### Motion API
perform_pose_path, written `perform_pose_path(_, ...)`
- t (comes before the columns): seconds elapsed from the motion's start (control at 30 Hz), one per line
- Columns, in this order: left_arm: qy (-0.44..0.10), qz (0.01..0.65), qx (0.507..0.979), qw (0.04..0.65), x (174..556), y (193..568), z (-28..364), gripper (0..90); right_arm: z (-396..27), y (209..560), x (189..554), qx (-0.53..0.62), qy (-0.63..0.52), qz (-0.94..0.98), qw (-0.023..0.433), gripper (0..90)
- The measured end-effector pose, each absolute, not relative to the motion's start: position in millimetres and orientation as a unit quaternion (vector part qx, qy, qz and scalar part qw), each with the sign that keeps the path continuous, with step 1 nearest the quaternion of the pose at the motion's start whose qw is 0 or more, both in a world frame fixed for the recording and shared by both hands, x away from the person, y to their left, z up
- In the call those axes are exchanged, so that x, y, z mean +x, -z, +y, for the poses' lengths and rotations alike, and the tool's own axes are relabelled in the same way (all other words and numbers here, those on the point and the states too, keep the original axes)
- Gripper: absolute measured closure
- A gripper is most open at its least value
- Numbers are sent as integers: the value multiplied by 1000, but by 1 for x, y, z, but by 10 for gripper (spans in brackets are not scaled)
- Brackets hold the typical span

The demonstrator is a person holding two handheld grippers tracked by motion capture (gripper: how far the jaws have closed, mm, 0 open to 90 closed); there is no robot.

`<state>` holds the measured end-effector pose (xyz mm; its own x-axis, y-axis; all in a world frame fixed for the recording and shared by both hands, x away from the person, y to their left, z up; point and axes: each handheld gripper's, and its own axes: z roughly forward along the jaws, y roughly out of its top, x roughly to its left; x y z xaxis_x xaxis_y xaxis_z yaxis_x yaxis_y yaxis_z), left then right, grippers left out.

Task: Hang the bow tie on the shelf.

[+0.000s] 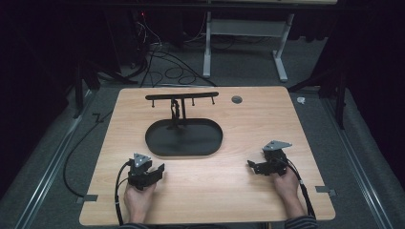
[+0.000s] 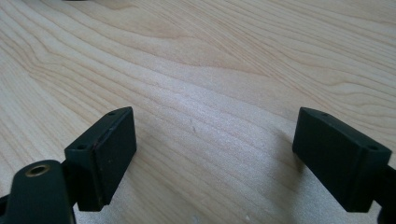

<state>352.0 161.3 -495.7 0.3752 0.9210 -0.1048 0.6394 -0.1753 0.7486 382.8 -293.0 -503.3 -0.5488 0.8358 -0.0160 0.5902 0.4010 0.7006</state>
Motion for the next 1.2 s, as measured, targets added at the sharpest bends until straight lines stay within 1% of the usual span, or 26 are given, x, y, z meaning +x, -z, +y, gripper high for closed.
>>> perform_pose_path(0.53,-205,521,748,356,355,504,155,455,-293,503,383,437,-330,816,186,143)
perform_pose_path(0.7,-219,515,750,354,353,507,153,447,-293,503,383,437,-329,816,185,143)
perform_pose_path(0.9,-222,505,759,346,353,507,149,391,-293,503,383,437,-329,816,186,143)
perform_pose_path(1.2,-221,506,759,345,353,507,148,369,-293,503,383,437,-330,816,186,143)
